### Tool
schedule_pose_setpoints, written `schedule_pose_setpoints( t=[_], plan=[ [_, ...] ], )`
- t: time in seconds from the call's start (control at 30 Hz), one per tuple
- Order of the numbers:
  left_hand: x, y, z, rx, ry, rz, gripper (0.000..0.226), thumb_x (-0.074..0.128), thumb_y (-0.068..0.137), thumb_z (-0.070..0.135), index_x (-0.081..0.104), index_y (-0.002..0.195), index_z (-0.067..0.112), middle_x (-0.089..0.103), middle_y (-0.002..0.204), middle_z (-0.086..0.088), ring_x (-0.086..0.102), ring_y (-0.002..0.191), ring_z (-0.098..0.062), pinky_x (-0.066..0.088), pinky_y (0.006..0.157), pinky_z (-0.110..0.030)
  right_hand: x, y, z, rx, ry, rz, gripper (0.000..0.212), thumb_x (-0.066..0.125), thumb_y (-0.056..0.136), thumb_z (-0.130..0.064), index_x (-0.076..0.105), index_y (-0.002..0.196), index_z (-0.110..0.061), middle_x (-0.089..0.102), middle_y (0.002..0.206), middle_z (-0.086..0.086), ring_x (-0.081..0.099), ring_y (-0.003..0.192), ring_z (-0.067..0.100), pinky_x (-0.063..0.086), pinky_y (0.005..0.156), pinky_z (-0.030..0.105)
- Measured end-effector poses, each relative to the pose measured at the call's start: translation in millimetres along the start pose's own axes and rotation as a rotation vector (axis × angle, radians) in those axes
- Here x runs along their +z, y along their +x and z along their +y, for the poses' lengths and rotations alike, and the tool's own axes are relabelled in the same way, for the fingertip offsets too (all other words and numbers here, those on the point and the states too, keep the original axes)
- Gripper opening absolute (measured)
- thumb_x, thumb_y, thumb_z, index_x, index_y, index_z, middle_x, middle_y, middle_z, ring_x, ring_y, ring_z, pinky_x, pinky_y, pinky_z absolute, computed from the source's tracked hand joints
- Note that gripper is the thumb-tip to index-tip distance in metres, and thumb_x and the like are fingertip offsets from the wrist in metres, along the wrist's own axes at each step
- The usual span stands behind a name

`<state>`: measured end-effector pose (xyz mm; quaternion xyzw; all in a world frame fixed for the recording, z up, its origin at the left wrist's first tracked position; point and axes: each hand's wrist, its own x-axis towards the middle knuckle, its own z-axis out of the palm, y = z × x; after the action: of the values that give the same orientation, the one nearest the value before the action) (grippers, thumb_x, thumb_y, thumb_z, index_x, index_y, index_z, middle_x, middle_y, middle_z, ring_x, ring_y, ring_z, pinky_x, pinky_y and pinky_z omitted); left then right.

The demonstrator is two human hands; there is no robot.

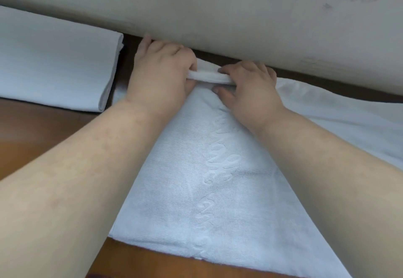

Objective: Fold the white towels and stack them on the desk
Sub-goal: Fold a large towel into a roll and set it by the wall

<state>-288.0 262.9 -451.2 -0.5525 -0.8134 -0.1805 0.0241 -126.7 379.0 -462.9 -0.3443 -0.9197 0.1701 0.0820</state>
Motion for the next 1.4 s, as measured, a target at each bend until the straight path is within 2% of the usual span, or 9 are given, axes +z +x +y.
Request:
schedule_pose_setpoints(
  t=[0.3, 0.43, 0.63, 0.83, 0.9, 1.0, 1.17, 1.27, 1.4],
  plan=[
    [-40.4, -36.2, 20.9, 0.055, 0.039, -0.171, 0.024, 0.076, 0.071, 0.018, 0.068, 0.094, 0.015, 0.061, 0.08, -0.008, 0.054, 0.084, -0.037, 0.041, 0.091, -0.046, -20.8, -34.2, -3.6, -0.161, 0.085, 0.126, 0.019, 0.069, 0.073, -0.014, 0.065, 0.091, -0.01, 0.069, 0.097, 0.005, 0.06, 0.088, 0.033, 0.039, 0.08, 0.038],
    [-62.1, -73.3, 48.3, 0.145, -0.02, -0.284, 0.029, 0.071, 0.068, 0.027, 0.062, 0.094, 0.016, 0.061, 0.098, -0.003, 0.054, 0.094, -0.03, 0.042, 0.068, -0.035, -41.4, -61.2, -2.2, -0.32, 0.058, 0.029, 0.027, 0.075, 0.069, -0.018, 0.049, 0.075, -0.022, 0.04, 0.072, -0.01, 0.04, 0.065, 0.02, 0.024, 0.066, 0.028],
    [-62.9, -106.6, 79.7, 0.277, 0.02, -0.554, 0.029, 0.058, 0.075, 0.03, 0.029, 0.075, 0.029, 0.034, 0.065, 0.01, 0.038, 0.064, -0.019, 0.022, 0.062, -0.033, -62.2, -101.5, 2.4, -0.338, 0.021, -0.386, 0.026, 0.053, 0.072, -0.043, 0.052, 0.097, -0.036, 0.05, 0.071, -0.019, 0.048, 0.064, 0.009, 0.038, 0.056, 0.028],
    [-60.3, -81.4, 70.3, -0.068, -0.284, -1.066, 0.042, 0.059, 0.069, 0.073, 0.059, 0.095, 0.04, 0.062, 0.084, 0.02, 0.057, 0.073, 0.006, 0.039, 0.06, -0.014, -49.4, -117.3, 1.5, -0.221, -0.039, -0.697, 0.017, 0.057, 0.079, -0.038, 0.055, 0.095, -0.045, 0.061, 0.082, -0.019, 0.055, 0.076, 0.003, 0.044, 0.066, 0.025],
    [-56.2, -56.3, 61.5, -0.149, -0.359, -0.961, 0.05, 0.049, 0.069, 0.081, 0.064, 0.094, 0.04, 0.067, 0.083, 0.02, 0.061, 0.076, 0.004, 0.043, 0.066, -0.02, -49.3, -115.7, 0.5, -0.168, 0.012, -0.764, 0.012, 0.06, 0.077, -0.044, 0.057, 0.089, -0.045, 0.061, 0.078, -0.022, 0.055, 0.073, 0.0, 0.041, 0.062, 0.019],
    [-28.4, -15.0, 51.5, -0.164, -0.262, -0.516, 0.019, 0.052, 0.095, 0.045, 0.065, 0.103, 0.034, 0.061, 0.085, 0.014, 0.058, 0.079, -0.007, 0.035, 0.058, -0.02, -64.0, -106.5, 0.8, 0.052, 0.317, -0.914, 0.041, 0.06, 0.068, -0.074, 0.066, 0.095, -0.043, 0.067, 0.076, -0.021, 0.061, 0.059, 0.002, 0.048, 0.056, 0.021],
    [18.5, 14.3, 52.9, -0.094, -0.084, -0.419, 0.036, 0.045, 0.099, 0.024, 0.056, 0.133, 0.024, 0.055, 0.131, -0.008, 0.053, 0.117, -0.031, 0.044, 0.097, -0.037, -70.5, -60.4, 64.5, 0.373, 0.221, -0.037, 0.023, 0.053, 0.094, -0.041, 0.068, 0.109, -0.032, 0.071, 0.107, -0.011, 0.065, 0.093, 0.009, 0.044, 0.077, 0.023],
    [31.0, 1.1, 53.3, -0.108, -0.04, -0.338, 0.039, 0.042, 0.1, 0.027, 0.051, 0.137, 0.024, 0.052, 0.138, -0.008, 0.046, 0.123, -0.034, 0.042, 0.1, -0.044, -73.6, -47.1, 113.8, 0.556, -0.096, -0.215, 0.045, 0.058, 0.092, -0.034, 0.056, 0.135, -0.023, 0.05, 0.14, 0.009, 0.056, 0.119, 0.032, 0.044, 0.096, 0.032],
    [40.0, -15.1, 52.7, -0.091, -0.032, -0.3, 0.051, 0.036, 0.102, 0.037, 0.035, 0.149, 0.017, 0.041, 0.151, -0.009, 0.034, 0.138, -0.03, 0.028, 0.112, -0.046, -74.6, -41.5, 124.7, 0.523, -0.122, -0.27, 0.035, 0.059, 0.093, -0.034, 0.062, 0.124, -0.019, 0.064, 0.121, 0.009, 0.059, 0.109, 0.031, 0.04, 0.079, 0.03]
  ],
)
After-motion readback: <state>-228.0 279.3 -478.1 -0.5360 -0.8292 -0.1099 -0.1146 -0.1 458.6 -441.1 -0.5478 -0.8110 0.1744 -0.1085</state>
